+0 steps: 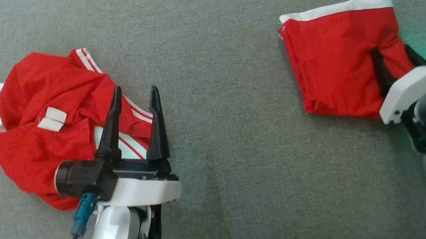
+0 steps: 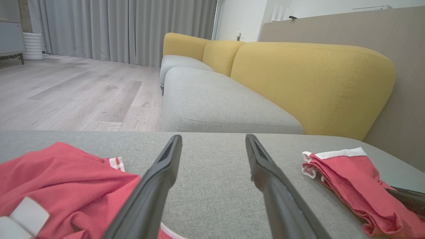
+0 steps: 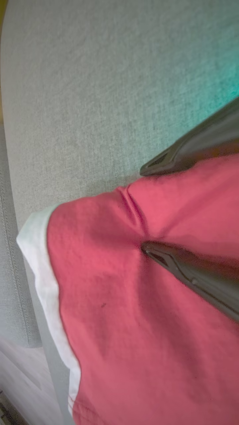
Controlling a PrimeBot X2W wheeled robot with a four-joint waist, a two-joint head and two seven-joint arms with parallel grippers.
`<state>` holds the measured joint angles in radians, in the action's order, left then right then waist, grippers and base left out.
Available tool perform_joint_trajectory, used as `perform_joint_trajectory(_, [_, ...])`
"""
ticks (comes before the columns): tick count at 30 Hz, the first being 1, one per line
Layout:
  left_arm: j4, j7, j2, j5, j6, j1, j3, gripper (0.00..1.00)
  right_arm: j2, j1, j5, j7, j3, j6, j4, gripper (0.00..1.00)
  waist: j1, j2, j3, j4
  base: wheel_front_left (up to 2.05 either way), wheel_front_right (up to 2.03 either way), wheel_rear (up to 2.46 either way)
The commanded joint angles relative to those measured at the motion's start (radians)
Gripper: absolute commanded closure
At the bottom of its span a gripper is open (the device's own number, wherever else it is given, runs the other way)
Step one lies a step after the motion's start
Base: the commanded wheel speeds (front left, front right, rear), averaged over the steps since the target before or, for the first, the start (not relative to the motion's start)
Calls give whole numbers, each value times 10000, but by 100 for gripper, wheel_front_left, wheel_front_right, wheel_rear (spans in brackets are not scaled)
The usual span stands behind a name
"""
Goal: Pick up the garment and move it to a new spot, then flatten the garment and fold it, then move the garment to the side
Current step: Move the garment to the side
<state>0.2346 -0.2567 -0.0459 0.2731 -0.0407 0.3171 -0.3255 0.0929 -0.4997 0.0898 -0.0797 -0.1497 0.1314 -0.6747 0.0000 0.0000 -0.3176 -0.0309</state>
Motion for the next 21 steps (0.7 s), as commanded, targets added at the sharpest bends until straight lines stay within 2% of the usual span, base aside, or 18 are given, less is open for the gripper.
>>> perform_joint_trajectory(1, [-322,-51,-43,-6,57,375,217,0,152,-243,83,-197,394,-7,-12,0,0,0,-46,-18,0,0,0])
perform_joint_trajectory(3, [-329,-51,-43,-6,83,443,208,0,261,-316,172,-319,625,-7,-200,0,0,0,-85,-19,0,0,0])
perform_joint_trajectory(4, [-333,-51,-43,-8,94,476,204,0,339,-348,207,-339,762,-7,-260,63,0,0,-99,-15,0,0,0])
perform_joint_trajectory(5, [-337,-51,-43,-10,104,507,205,0,435,-385,252,-323,894,-7,-287,100,0,0,-108,-6,0,0,0])
perform_joint_trajectory(10, [-375,-51,-43,-27,136,595,262,0,1180,-679,521,-125,1310,-7,-125,100,0,0,-100,122,0,0,0])
perform_joint_trajectory(21, [-366,-51,-43,4,116,618,302,0,3482,-894,679,367,2701,-7,801,100,0,0,36,307,0,0,0])
